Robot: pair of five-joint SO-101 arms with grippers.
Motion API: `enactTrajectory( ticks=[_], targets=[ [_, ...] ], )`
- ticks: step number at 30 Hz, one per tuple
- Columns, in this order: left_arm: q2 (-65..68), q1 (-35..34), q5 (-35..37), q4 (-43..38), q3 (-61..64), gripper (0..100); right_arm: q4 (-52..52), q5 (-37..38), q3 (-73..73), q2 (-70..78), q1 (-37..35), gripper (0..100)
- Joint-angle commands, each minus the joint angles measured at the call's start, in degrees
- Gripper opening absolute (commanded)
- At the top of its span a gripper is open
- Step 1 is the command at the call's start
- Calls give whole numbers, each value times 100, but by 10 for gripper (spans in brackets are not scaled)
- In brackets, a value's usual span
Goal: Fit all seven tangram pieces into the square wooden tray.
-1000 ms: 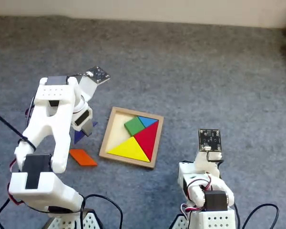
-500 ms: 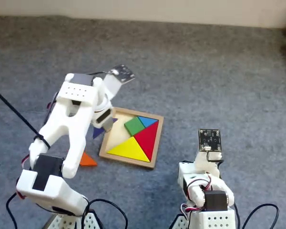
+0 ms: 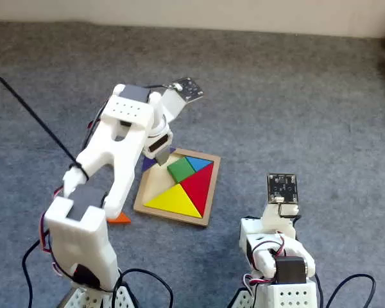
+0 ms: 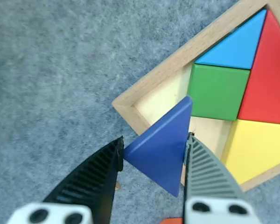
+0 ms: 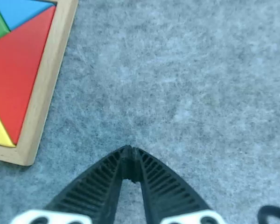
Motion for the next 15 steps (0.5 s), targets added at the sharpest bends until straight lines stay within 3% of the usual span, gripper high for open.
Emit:
enactTrajectory(
  ticks=[1, 4, 15],
  targets=[
    [418, 110, 26, 519, -1095, 187, 22, -44, 848, -48, -48, 5],
    [848, 84, 26, 888, -1701, 249, 22, -44, 848, -48, -48, 5],
    [1174, 119, 26, 1688, -2835, 256, 22, -44, 848, -48, -48, 5]
  ],
)
